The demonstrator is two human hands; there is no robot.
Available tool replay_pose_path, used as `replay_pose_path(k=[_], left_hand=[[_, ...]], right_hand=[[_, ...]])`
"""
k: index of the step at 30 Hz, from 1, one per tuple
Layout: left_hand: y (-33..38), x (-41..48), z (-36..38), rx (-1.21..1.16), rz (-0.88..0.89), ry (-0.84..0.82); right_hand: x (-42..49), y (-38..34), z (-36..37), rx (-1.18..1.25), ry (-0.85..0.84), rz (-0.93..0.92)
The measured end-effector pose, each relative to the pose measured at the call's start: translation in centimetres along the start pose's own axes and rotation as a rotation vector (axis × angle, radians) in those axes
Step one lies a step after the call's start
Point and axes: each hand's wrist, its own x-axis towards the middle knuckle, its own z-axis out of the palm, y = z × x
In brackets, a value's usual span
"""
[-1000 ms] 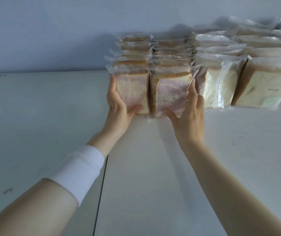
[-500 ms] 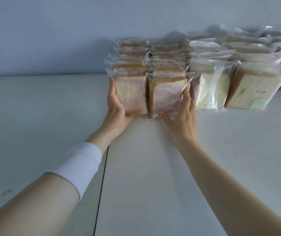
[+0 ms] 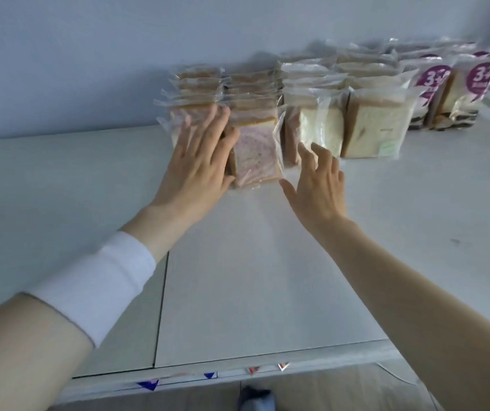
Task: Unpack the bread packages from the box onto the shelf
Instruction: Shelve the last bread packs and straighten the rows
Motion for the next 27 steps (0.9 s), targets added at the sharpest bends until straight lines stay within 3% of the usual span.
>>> replay_pose_path(k=[5,7,11,19,27], left_hand=[[8.4,4.4,-3.0,0.088,0.166,-0.232],[13.1,5.9,-4.1,0.121,0.240,-0.223],[23.8,9.0,-6.6,0.017,0.313,-0.411],[46.1,13.4,-10.3,-0.128,0.641,-0.372],[64.6,13.8,-9.4,-0.237,0.975,-0.289]], right_hand=[[-2.9,6.2,-5.0,-0.214,-0.083,0.005],[-5.1,10.0,-7.5,-0.269,-0.107,0.052],[-10.4,18.7,-12.6,-0.345,-0.147,0.198],[-21.5,34.5,-20.7,-0.406,-0.157,0.554],[-32.4,45.9,-23.9,-0.452,-0.205,0.882]])
